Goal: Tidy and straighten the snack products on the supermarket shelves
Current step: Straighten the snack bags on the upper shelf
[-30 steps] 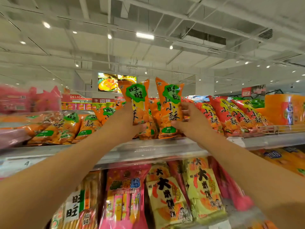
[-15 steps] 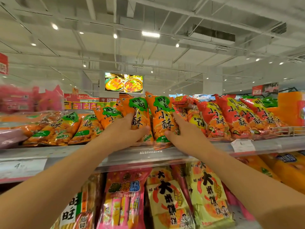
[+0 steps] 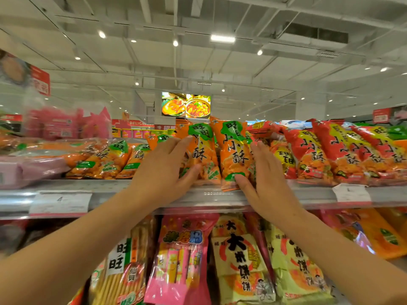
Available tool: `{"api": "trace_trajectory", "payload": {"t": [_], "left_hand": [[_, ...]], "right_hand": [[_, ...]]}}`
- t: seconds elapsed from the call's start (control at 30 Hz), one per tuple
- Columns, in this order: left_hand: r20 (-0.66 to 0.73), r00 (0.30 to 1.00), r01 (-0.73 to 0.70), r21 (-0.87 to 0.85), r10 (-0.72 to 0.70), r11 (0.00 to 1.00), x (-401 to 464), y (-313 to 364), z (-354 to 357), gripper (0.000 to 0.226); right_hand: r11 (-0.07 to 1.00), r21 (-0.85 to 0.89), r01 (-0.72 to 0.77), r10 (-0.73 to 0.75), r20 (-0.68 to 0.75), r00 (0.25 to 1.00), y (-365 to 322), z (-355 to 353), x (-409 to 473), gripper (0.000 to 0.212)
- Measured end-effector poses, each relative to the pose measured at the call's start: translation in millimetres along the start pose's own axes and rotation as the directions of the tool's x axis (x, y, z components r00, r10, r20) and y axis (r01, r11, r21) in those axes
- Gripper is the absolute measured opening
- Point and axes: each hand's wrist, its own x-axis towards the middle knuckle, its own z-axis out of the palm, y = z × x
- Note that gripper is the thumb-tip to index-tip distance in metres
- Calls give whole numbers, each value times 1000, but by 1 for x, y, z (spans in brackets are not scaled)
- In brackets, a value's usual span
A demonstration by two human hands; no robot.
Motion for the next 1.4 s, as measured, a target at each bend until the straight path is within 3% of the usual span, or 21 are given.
{"api": "trace_trajectory", "payload": {"t": [0.07,0.2,0.37,0.53,0.83,0.97,1.13,1.3,1.4], "left_hand": [[-3,1000,-31,82,31,996,-21,-17,-13,63],[77,997,-36,241,18,970,-78,-60,-46,52],[184,983,-75,363,8,929,-139,-115,-97,50],[126,991,-6,423,-52,906,-176,-178,-159,51],[59,992,68,503,-113,862,-216,-335,-264,60],[38,994,73,460,-102,885,-219,-375,-275,62],[55,998,11,418,-38,909,-222,-398,-275,59],[-130,986,-47,369,101,928,-198,-408,-307,42],[-265,964,46,274,29,961,-171,-418,-344,36]], "right_hand": [[993,18,119,-117,-79,990,-18,6,-7,63],[914,194,357,-345,-91,934,-86,26,-7,44],[852,317,417,-431,-28,902,-186,57,12,43],[822,327,467,-504,33,863,-288,92,36,47],[906,151,396,-411,80,908,-449,136,83,60],[943,16,333,-330,174,928,-473,146,87,54],[947,-9,320,-316,134,939,-479,147,99,29],[929,274,248,-270,45,962,-520,145,148,29],[881,444,165,-203,39,978,-559,143,184,32]]}}
